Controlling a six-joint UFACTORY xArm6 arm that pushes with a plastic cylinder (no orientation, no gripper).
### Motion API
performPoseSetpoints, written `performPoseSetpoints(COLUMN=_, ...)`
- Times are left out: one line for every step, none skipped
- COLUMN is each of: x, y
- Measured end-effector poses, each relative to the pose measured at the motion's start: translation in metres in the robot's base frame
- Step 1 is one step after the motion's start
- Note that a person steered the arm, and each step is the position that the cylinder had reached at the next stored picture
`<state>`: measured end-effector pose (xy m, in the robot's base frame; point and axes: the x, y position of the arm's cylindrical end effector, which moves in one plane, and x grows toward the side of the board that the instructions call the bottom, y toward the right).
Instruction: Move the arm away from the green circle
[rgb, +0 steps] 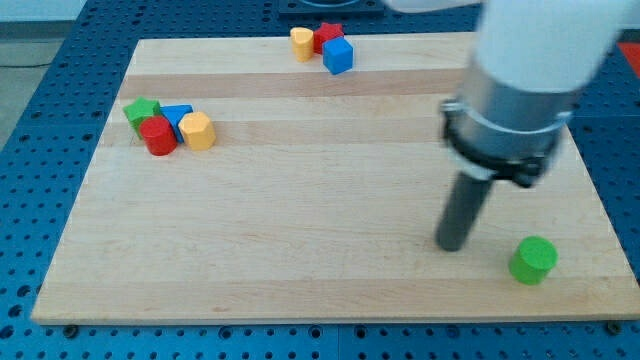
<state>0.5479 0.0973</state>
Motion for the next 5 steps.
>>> performPoseSetpoints(x=0.0, y=-0.083)
performPoseSetpoints(x=0.0, y=-0.184)
performPoseSetpoints(x=-0.004, y=-0.296)
performPoseSetpoints(x=-0.042, y=-0.397)
performPoseSetpoints(x=-0.05, y=-0.402)
